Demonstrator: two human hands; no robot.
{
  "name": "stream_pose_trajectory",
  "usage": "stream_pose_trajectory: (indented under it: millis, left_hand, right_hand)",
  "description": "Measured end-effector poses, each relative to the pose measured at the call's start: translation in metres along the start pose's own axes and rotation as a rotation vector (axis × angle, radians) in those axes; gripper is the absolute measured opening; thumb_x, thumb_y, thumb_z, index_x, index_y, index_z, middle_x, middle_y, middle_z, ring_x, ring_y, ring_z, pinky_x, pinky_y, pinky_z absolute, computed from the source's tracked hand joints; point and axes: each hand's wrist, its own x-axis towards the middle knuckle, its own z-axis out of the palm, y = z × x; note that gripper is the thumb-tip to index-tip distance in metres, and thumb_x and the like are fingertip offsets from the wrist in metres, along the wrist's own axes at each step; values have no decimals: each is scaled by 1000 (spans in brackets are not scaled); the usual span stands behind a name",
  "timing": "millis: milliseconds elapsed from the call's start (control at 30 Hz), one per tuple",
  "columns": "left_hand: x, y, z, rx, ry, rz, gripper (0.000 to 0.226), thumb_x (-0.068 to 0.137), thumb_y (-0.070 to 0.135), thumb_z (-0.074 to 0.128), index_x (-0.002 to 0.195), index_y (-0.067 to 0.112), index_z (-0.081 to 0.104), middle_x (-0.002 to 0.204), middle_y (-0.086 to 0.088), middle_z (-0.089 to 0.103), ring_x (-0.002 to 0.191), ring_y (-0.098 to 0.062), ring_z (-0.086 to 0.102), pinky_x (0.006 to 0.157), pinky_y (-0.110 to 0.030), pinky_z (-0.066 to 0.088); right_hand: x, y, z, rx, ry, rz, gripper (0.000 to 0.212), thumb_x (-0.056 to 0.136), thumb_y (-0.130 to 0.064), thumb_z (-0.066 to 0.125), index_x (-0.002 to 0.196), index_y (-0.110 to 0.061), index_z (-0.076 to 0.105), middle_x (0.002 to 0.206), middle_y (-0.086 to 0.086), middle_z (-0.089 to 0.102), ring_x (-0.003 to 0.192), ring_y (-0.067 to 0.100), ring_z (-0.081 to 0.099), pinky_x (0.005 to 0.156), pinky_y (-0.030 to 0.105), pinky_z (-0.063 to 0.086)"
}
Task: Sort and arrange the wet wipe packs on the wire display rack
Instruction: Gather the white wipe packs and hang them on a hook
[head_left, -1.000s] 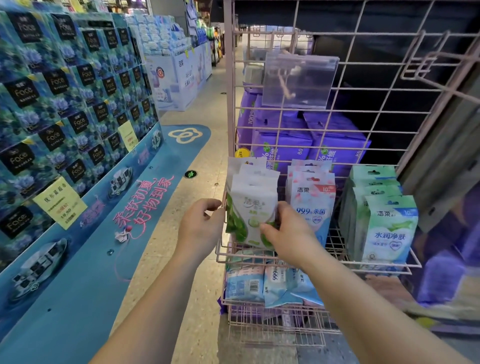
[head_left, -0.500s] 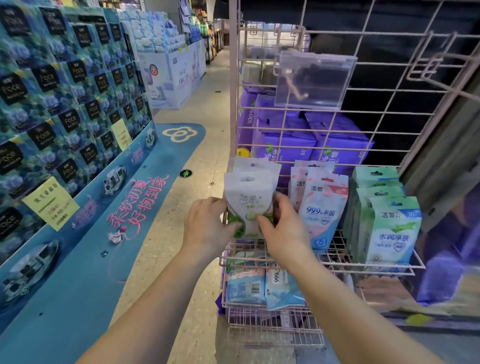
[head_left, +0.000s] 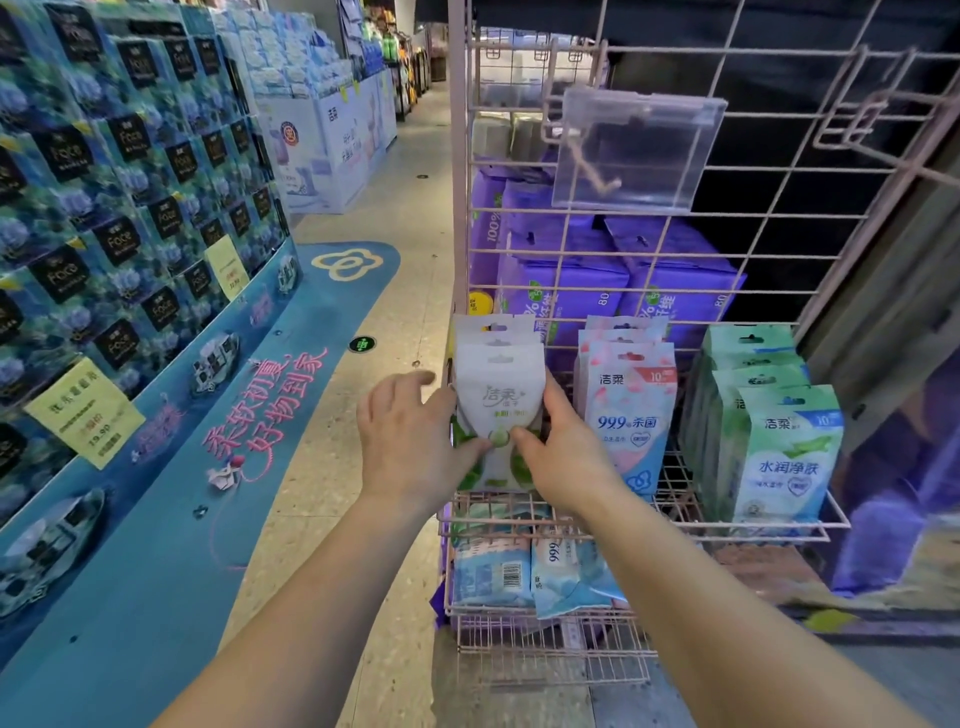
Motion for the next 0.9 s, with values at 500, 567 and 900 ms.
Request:
stream_pose_trajectory:
  millis: [500,567,900]
  left_hand:
    - [-3,5,-9,-72,-347,-171,83,62,60,75,131,22,49,144,-7,42,137,-31,32,108,-46,28]
    - [-6,3,-14,-215,-308,-201,79,66,58,75,130,18,52,135,-7,52,130,-30,42,101,-42,36]
    - [-95,-33,23,-1077,-211,-824,19,98,19,41,100,18,60,102,-3,64,95,-26,60,82,-38,48]
  right_hand:
    - [-11,19,-22,-30,-115,93,60,95,-24,53,149,-22,28,148,1,46,132,16,47,107,32,40]
    - [-38,21,-36,39,28,11,36,94,-23,56,131,-24,57,127,-5,65,112,7,60,96,25,46]
    - [-121,101,-32,259,-85,392,17,91,-16,61,78,-9,71,78,11,73,62,17,67,64,34,58]
